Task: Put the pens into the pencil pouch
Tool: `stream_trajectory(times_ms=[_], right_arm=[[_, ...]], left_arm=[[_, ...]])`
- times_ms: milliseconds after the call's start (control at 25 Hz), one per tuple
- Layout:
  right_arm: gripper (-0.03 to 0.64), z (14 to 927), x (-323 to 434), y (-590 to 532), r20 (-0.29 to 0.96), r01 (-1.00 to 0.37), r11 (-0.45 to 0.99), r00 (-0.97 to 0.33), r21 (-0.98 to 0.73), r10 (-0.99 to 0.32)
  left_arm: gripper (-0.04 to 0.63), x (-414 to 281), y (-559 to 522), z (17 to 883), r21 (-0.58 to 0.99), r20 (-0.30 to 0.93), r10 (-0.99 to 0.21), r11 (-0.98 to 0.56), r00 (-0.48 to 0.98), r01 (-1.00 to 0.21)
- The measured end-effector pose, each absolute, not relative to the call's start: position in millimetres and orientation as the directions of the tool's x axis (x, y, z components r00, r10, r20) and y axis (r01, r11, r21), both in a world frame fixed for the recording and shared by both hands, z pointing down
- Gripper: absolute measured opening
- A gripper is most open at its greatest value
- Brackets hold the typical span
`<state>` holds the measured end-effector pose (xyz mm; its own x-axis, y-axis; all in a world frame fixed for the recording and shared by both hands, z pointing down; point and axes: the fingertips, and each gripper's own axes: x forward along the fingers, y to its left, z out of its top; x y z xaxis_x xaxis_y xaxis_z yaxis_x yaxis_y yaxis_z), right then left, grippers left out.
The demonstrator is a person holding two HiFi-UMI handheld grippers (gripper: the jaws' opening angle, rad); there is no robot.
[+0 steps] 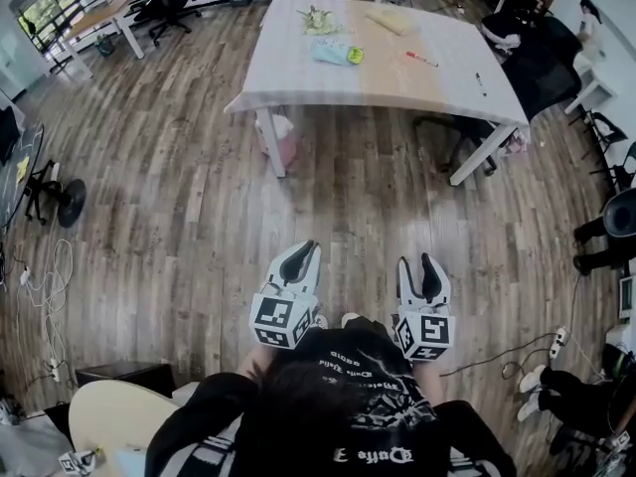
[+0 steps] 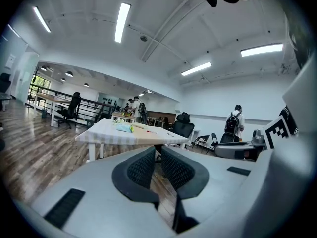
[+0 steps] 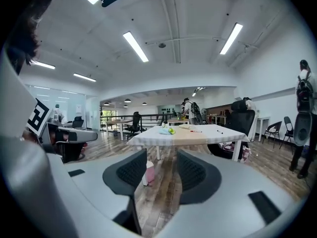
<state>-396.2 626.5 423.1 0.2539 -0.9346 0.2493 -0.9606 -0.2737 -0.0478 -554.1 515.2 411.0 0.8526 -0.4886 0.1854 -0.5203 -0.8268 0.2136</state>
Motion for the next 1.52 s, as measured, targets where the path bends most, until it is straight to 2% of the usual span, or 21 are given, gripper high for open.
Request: stream_trajectory(times_ms=[160,400,680,960,1520], right_arm=[[0.192,418,-403,616,0.24,-0.955,-0.292,0.272,-0.05,-0.932],[0.201,416,-414,608,0.242,-0.956,-0.291,0.272,-0.045,-0.931],[0.202,425,-396,594,0.244,-0.952,-0.3,0.277,-0.061,-0.929],[0.204,437,-346,548,0.246,-0.962,-0.263,0.24,-0.066,-0.939],[0.202,443,-170,436,0.258,-0.981,-0.184,0.162,-0.066,-0.952]], left_arm=[[0.119,-564,503,407,0.226,0.174,-0.456,-0.844,0.873,-0.486],[0.183,-579,492,414,0.224,0.203,-0.454,-0.841,0.868,-0.492],[0.199,-565,475,419,0.213,0.214,-0.46,-0.839,0.862,-0.5],[0.199,-519,441,426,0.21,0.217,-0.479,-0.828,0.85,-0.52],[0.199,-328,347,422,0.172,0.232,-0.482,-0.835,0.845,-0.523]])
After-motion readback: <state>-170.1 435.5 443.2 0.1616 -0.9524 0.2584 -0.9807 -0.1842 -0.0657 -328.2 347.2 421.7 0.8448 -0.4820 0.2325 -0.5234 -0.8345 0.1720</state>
